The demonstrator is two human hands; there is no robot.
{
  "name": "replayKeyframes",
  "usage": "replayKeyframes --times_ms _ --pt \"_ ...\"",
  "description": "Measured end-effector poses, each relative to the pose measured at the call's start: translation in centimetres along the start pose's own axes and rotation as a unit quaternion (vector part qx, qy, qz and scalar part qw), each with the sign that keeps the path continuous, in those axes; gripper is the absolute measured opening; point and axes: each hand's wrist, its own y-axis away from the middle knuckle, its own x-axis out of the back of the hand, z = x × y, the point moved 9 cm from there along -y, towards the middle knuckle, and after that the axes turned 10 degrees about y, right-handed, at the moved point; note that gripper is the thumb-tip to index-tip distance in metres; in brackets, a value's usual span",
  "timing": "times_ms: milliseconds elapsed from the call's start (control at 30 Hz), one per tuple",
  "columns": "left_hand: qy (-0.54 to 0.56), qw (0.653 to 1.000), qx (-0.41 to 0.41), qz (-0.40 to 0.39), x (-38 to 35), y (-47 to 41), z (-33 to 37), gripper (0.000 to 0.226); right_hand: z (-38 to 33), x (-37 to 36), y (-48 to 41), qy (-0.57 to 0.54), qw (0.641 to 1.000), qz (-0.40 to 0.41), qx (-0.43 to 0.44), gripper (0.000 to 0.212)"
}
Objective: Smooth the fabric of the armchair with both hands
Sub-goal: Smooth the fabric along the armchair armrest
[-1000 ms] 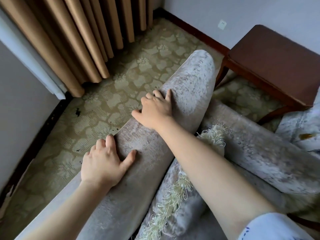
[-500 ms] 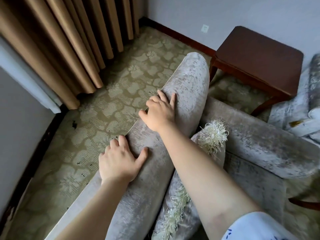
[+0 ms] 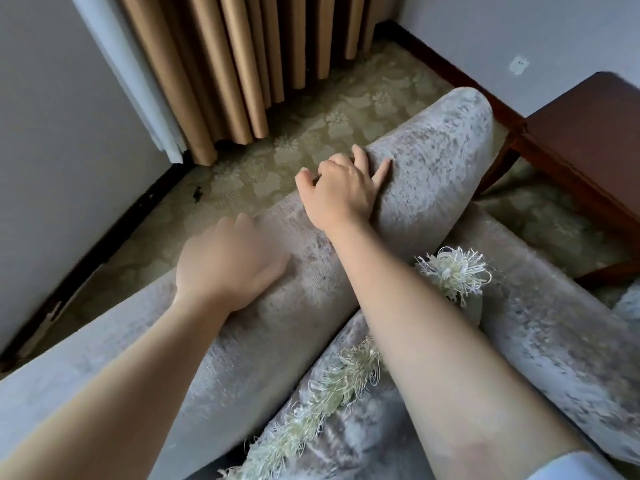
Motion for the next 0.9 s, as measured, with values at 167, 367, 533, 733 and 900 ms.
replayKeyframes --times_ms 167,367,533,733,900 --pt "-0.018 1.000 0.011 0.014 0.0 0.0 0.0 0.074 0.0 0.0 -0.4 0.047 0.997 -0.044 0.040 0.055" --pt "-0.016 0.999 0.046 -0.003 0.2 -0.1 1.0 0.080 0.4 0.1 -0.6 0.091 0.981 -0.123 0.120 0.060" --pt "0.006 0.997 0.071 -0.017 -0.7 -0.8 2.0 0.074 2.0 0.1 -1.3 0.090 0.980 -0.142 0.106 0.059" --pt "0.031 0.997 0.053 -0.037 -2.3 -3.4 3.6 0.073 4.0 -0.5 -3.5 0.069 0.990 -0.118 0.046 0.048" --pt "0.026 0.997 0.061 -0.046 -2.8 -3.2 3.0 0.075 4.0 0.1 -2.9 0.030 0.999 -0.015 0.023 0.031"
